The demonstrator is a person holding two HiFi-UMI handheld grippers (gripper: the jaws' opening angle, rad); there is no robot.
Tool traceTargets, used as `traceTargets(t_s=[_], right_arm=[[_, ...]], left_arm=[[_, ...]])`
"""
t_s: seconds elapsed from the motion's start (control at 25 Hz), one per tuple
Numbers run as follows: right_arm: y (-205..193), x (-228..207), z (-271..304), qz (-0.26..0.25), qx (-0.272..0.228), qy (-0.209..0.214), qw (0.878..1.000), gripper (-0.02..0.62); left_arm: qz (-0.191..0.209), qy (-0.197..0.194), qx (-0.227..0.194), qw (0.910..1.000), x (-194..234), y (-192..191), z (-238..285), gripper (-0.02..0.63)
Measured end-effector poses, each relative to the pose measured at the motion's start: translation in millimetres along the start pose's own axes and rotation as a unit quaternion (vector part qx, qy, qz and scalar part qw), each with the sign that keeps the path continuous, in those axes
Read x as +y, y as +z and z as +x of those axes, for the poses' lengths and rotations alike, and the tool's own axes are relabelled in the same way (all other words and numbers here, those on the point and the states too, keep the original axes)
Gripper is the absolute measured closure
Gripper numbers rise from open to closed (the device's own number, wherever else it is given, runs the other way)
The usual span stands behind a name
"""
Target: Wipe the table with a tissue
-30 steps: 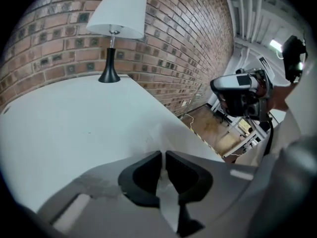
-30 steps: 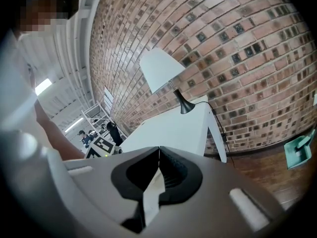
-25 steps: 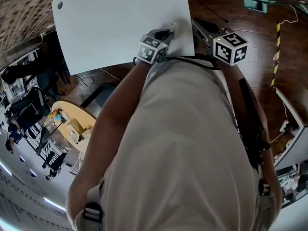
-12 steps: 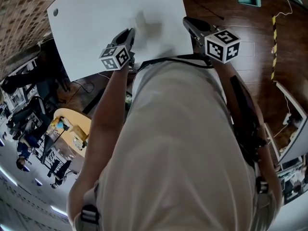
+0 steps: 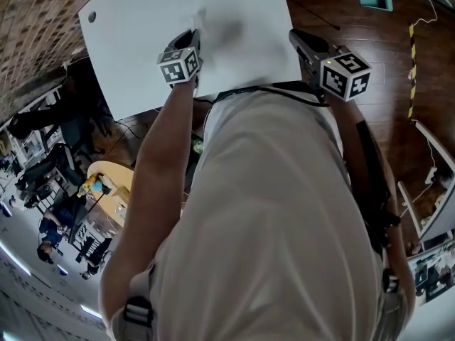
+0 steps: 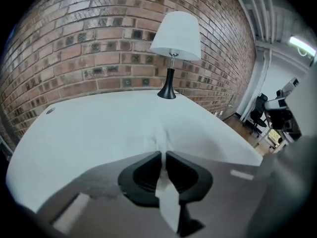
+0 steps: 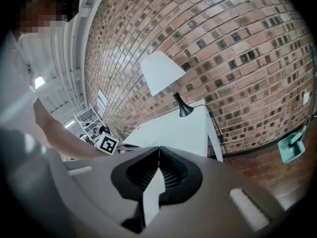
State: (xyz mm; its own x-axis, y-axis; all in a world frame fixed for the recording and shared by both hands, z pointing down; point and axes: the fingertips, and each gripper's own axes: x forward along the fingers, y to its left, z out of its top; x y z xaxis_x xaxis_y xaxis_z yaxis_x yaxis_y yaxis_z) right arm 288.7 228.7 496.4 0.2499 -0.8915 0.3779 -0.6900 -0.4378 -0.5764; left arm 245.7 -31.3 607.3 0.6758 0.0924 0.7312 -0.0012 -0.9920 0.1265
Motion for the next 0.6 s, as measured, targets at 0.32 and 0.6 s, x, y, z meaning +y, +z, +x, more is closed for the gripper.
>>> traceTargets(t_s=[0.32, 0.6], right_arm=[[-5.8, -7.2, -17.3, 0.021, -0.014, -0.041, 0.999, 0.586], [-8.6, -13.6, -22.1, 0.029, -0.015, -0.049, 0.998, 0.586]], left_arm=[[0.030, -0.004, 0.017, 0.9994, 0.0, 6.9, 21.7, 0.571], [0.093, 0.025, 0.034, 0.9948, -10.0, 8.3, 29.3, 0.574]])
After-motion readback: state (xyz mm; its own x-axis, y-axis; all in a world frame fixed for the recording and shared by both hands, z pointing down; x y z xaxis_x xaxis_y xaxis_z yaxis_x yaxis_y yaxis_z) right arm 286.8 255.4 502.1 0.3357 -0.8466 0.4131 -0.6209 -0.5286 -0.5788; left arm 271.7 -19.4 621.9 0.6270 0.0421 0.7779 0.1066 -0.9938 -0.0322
